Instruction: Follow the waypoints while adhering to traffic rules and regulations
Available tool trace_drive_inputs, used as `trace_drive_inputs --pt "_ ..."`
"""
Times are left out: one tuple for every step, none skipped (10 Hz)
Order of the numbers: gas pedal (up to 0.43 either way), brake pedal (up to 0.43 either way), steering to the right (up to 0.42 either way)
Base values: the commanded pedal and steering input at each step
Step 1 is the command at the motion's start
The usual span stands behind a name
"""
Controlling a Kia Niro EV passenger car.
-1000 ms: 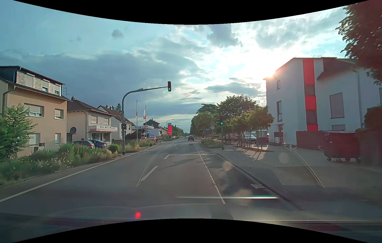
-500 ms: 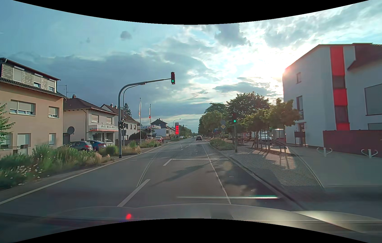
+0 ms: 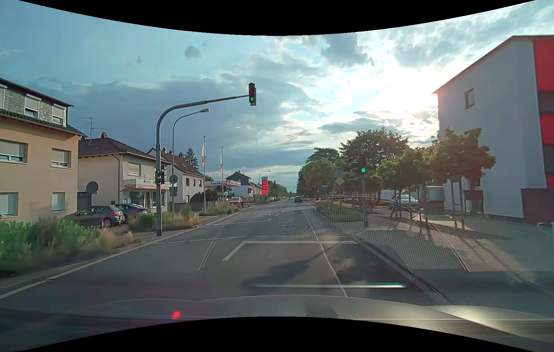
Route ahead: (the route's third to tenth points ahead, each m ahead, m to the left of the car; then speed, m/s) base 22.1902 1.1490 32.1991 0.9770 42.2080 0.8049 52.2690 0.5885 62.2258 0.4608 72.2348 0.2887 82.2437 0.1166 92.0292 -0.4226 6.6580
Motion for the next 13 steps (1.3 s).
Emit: trace_drive_inputs --pt "0.220 0.000 -0.004" --pt "0.220 0.000 -0.003" --pt "0.220 0.000 -0.003" --pt "0.220 0.000 -0.003" --pt "0.220 0.000 -0.003" --pt "0.220 0.000 -0.003" --pt "0.220 0.000 -0.003" --pt "0.220 0.000 -0.003" --pt "0.220 0.000 -0.003" --pt "0.220 0.000 -0.003" --pt "0.220 0.000 -0.003" --pt "0.220 0.000 -0.003" --pt "0.220 0.000 -0.003"
